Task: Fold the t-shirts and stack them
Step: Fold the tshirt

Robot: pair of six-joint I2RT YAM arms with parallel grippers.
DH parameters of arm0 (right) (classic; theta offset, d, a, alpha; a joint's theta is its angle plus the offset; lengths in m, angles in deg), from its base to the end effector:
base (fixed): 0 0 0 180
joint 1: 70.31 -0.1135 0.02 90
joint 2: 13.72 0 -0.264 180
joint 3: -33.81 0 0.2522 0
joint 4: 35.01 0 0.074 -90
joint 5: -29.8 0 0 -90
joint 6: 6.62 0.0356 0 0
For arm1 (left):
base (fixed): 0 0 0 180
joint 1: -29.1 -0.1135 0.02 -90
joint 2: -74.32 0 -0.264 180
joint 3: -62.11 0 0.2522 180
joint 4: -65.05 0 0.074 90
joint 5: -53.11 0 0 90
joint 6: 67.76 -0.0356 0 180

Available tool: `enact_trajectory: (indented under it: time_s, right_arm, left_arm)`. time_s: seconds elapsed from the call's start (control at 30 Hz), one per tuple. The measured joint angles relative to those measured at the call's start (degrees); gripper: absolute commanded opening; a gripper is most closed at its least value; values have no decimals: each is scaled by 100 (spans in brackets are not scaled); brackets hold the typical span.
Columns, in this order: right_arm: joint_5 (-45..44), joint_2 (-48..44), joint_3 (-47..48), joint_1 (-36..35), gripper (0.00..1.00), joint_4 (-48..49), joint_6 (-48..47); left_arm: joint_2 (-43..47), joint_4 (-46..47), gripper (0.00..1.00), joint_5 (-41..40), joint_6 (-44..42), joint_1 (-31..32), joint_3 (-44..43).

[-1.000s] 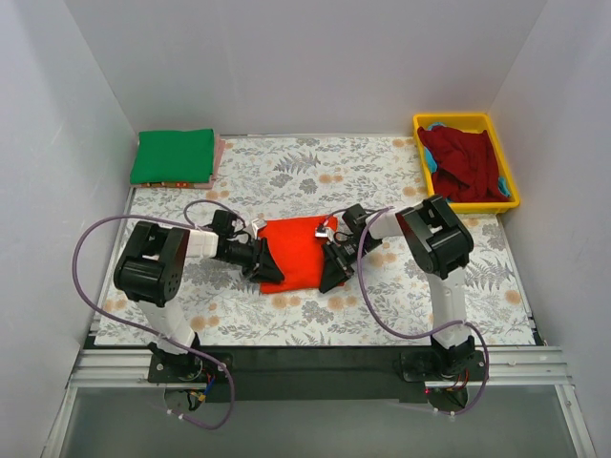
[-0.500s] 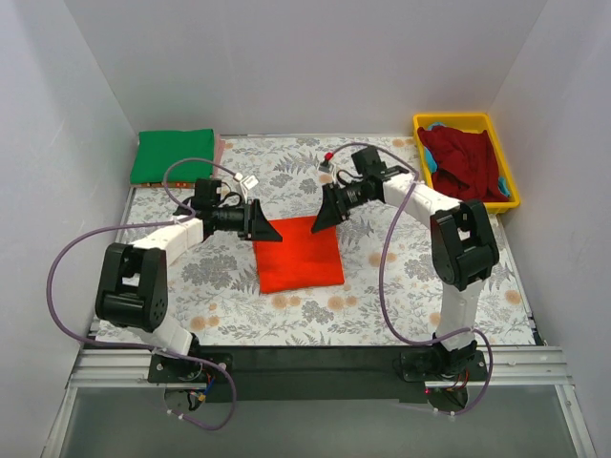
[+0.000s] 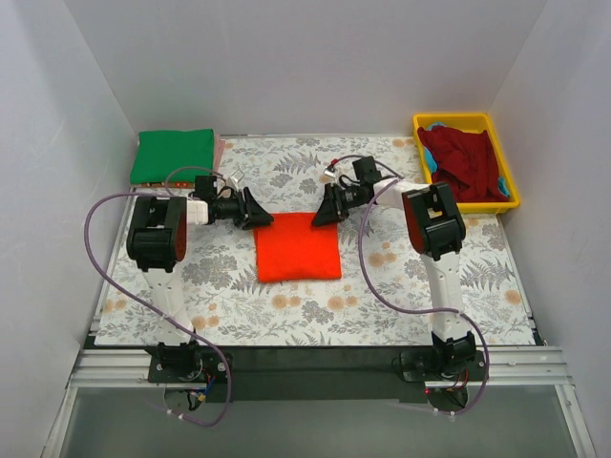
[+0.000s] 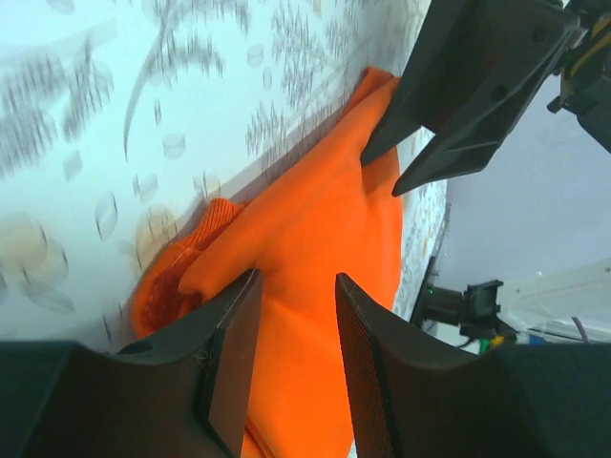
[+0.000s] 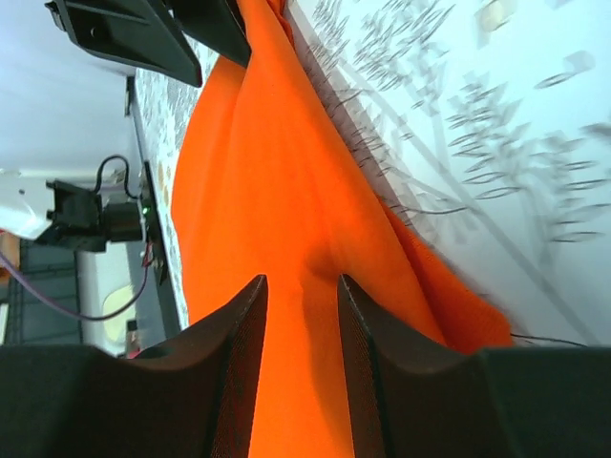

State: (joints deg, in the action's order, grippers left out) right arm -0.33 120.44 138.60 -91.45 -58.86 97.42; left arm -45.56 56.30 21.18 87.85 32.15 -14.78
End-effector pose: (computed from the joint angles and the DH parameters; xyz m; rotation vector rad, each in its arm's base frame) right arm 0.4354 0.2014 0.1056 -0.6088 2.3733 1.5627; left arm 0.3913 -0.0511 0.0975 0.9077 -2.4432 1.6739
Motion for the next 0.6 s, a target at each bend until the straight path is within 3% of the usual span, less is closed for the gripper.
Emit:
enact_trajectory:
  time_s: [0.1,0.13,0.27,0.37,0.47,0.6]
  right_arm:
    - [-125,35,144,186,47,85,-2]
    - [-153,48,208,258,54,85,-2]
    - [-260,74,551,529,64,90,-11]
    - [-409,-122,549,643,64,74,-50]
    - [-675,-754,293,603,64,-13,-149]
    - [-1445,-2046,48,94,64,-334,-745]
  left_arm:
    - [-321,9,38,-68,28,22,-564]
    - [-409,17,38,-96,26,37,-734]
    - [-417,-28,48,-203,-26,26,-1058]
    - [-111,-232,67,-240,-109,-55,-1069]
    - [649,-417,72,-225,-76,-315,-813]
    - [2371,-686,75,-374,-168,-907,-4]
